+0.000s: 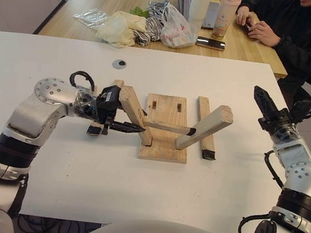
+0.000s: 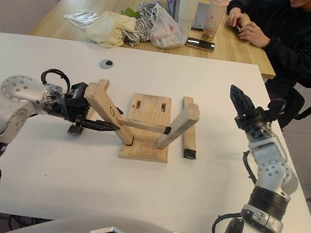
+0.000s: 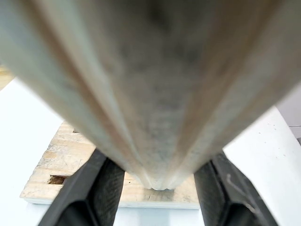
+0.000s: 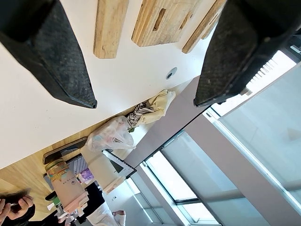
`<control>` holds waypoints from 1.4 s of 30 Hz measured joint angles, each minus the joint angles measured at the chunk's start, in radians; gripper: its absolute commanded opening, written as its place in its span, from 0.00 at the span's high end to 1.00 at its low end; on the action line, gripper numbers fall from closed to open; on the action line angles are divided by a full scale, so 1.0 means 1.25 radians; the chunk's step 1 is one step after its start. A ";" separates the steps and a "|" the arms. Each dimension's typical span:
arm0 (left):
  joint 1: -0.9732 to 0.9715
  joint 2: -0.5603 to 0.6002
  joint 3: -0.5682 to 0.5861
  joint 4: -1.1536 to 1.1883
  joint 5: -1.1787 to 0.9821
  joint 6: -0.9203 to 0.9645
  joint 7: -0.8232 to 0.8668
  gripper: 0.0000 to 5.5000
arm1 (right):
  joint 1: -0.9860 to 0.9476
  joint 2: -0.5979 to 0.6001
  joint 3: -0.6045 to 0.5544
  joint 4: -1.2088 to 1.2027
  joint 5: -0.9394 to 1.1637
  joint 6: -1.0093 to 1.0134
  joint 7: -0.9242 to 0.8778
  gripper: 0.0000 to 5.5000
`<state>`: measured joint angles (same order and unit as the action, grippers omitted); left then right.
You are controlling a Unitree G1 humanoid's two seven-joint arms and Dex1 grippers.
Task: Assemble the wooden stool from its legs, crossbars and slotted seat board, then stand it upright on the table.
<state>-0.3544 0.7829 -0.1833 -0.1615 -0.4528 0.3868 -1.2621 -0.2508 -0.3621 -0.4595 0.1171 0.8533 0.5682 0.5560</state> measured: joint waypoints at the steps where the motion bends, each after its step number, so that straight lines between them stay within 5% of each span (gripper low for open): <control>1: -0.002 -0.005 -0.007 0.000 0.000 0.000 0.012 0.64 | -0.001 0.000 0.008 -0.038 -0.008 -0.005 -0.013 0.31; 9: -0.059 -0.076 -0.063 0.046 0.040 0.009 0.112 0.64 | -0.252 -0.067 0.058 -0.487 0.223 0.094 -0.190 0.31; 13: -0.088 -0.107 -0.081 0.075 0.061 0.014 0.140 0.64 | -0.307 -0.074 0.163 -0.594 0.248 0.165 -0.313 0.31; 23: -0.114 -0.130 -0.092 0.099 0.071 0.015 0.160 0.64 | -0.261 -0.260 0.818 -0.633 -0.513 0.211 -0.433 0.31; 28: -0.121 -0.137 -0.103 0.117 0.080 0.018 0.170 0.64 | -0.234 -0.255 1.002 -0.575 -0.740 0.192 -0.401 0.31; 42: -0.141 -0.153 -0.142 0.137 0.132 -0.052 0.183 0.64 | -0.201 -0.185 0.969 -0.476 -0.903 0.123 -0.324 0.31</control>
<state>-0.5308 0.5910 -0.3606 0.0104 -0.2872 0.3224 -1.0335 -0.5015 -0.5933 0.7514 -0.4779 -0.2756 0.7225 0.1513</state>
